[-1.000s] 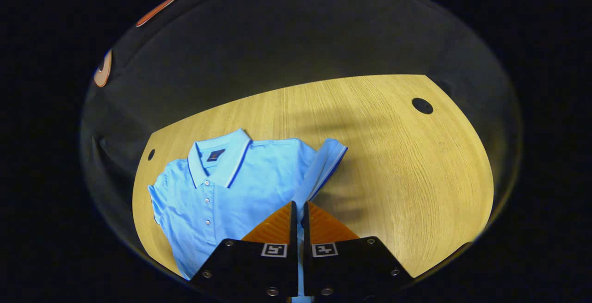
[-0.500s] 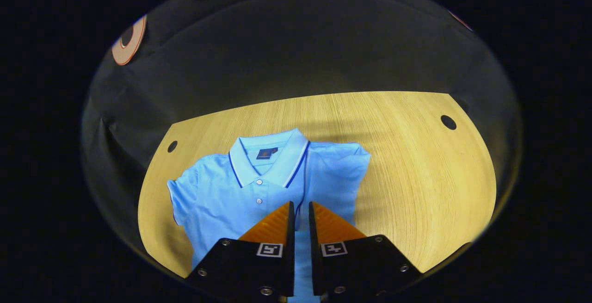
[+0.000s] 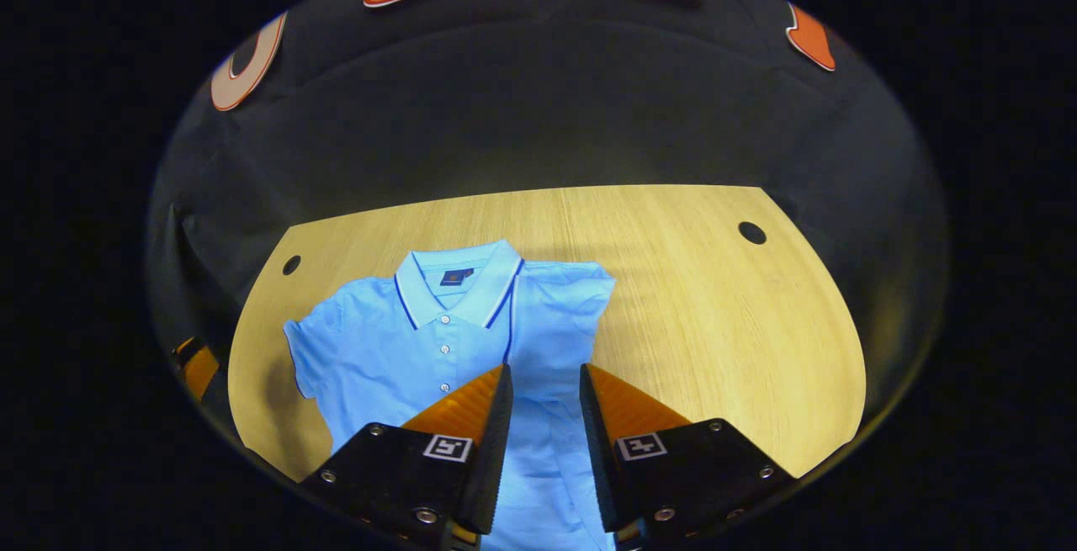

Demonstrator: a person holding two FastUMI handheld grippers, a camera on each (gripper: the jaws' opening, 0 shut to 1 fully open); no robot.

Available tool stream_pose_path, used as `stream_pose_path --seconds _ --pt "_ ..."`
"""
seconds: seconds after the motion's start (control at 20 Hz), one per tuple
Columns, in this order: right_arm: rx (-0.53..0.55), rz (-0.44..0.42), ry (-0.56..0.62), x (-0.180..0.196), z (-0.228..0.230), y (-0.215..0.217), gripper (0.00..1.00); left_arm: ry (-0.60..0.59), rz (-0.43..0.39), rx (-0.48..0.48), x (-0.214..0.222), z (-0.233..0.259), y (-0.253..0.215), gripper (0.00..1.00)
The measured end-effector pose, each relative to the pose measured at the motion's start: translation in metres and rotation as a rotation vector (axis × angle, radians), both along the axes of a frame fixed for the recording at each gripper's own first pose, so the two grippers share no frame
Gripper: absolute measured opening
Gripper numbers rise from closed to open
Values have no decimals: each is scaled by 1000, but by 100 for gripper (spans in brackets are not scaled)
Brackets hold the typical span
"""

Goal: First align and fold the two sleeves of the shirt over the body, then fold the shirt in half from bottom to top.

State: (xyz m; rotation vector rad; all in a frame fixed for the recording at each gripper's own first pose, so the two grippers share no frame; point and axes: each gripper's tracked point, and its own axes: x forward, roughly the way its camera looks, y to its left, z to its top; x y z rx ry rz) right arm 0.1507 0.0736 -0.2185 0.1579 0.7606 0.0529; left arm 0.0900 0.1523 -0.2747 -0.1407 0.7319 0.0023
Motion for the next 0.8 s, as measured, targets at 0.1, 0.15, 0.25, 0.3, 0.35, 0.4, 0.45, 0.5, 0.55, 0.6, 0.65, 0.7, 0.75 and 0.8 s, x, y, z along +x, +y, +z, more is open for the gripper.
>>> stream_pose_path --seconds 0.1,0.15,0.25,0.3,0.35,0.4,0.45,0.5,0.55,0.6,0.65,0.7,0.75,0.8 --pt "3 -34 -8 -19 2 -11 51 96 -17 -28 6 -30 -1 98" --pt "4 -47 -20 -27 4 -17 48 142 -20 -49 10 -42 -2 98" --pt "5 -61 -35 -45 3 -26 59 222 -12 -87 19 -68 -3 98" --pt "-1 -70 -33 -55 1 -34 68 263 -4 -99 20 -83 -3 98" --pt "-2 -79 -35 -64 1 -39 67 307 8 -110 24 -93 1 98" --pt "0 -87 -39 -71 2 -44 80 345 19 -128 27 -106 1 98" --pt "5 -93 -48 -78 3 -47 82 382 29 -144 31 -115 2 98" --pt "4 -101 -55 -85 3 -51 84 413 41 -147 35 -122 5 98" --pt "2 -110 -58 -93 5 -56 85 441 49 -144 40 -128 7 99" --pt "0 -119 -60 -102 5 -60 87 454 54 -137 43 -133 8 98" --pt "0 -129 -65 -108 6 -64 88 469 53 -126 47 -136 9 98" --pt "0 -141 -68 -113 6 -67 89 487 53 -111 48 -140 8 97" --pt "3 -152 -68 -118 6 -71 89 502 52 -99 50 -144 7 97" --pt "8 -161 -67 -124 6 -72 89 519 52 -88 50 -148 3 97"
